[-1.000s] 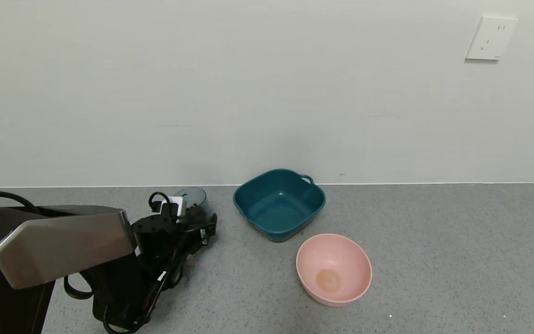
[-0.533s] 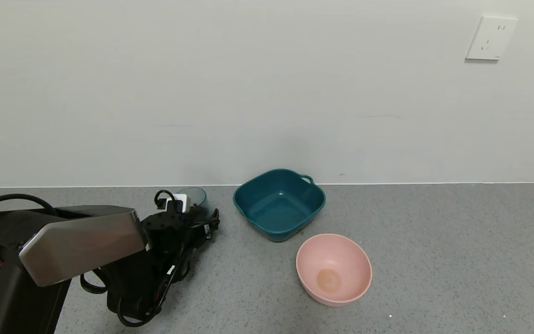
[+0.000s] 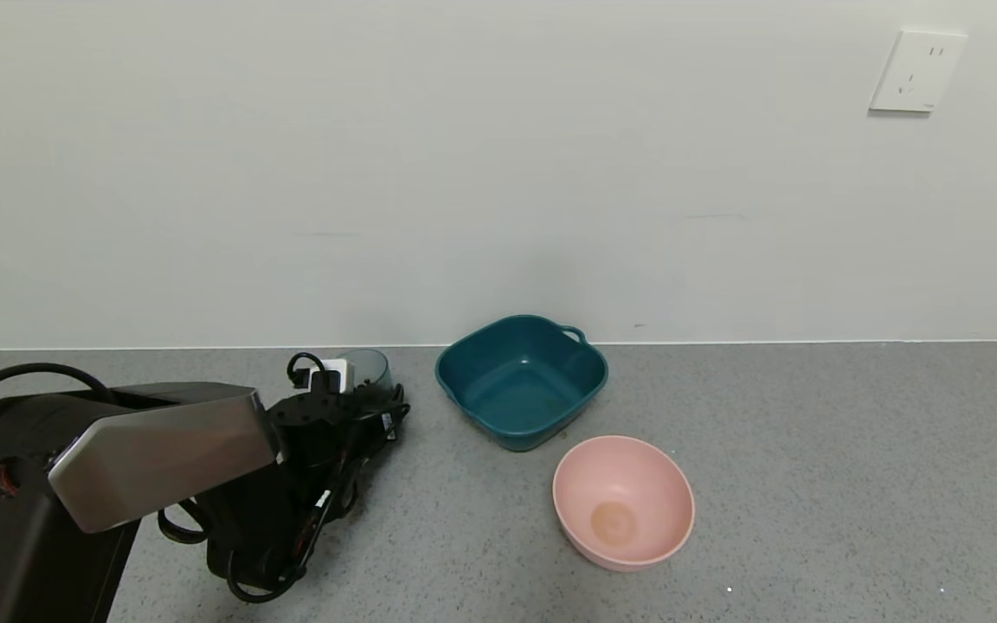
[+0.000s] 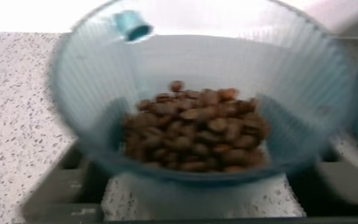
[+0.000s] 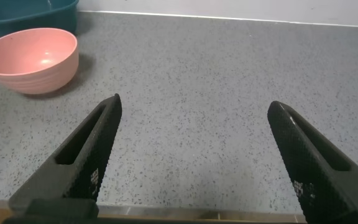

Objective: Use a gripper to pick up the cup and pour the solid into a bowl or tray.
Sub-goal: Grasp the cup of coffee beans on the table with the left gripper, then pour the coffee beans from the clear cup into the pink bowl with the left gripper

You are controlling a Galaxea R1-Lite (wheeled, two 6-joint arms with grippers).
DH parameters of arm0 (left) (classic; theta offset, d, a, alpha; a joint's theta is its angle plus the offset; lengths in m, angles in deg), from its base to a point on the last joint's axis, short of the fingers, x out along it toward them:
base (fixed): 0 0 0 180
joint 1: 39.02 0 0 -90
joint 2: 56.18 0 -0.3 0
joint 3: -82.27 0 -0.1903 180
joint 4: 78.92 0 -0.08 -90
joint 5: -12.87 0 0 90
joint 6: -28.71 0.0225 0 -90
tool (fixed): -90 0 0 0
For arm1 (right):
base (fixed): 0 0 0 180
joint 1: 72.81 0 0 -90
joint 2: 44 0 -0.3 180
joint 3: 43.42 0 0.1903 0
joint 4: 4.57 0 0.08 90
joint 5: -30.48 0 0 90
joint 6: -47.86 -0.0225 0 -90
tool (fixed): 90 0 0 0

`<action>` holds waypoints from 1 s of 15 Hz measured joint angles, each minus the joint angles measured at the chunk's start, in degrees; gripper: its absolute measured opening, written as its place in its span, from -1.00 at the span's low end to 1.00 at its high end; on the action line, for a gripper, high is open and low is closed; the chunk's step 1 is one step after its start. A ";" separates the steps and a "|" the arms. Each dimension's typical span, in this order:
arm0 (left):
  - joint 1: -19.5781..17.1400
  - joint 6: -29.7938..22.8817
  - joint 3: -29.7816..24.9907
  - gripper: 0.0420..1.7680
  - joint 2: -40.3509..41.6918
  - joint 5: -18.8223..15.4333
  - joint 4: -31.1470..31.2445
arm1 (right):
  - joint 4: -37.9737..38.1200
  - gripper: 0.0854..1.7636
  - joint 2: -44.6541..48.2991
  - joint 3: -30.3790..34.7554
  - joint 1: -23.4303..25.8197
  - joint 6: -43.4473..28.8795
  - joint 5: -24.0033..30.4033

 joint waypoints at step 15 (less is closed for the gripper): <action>0.30 0.63 -2.08 0.51 3.86 0.05 2.91 | 0.00 0.94 0.00 0.00 0.00 0.00 0.02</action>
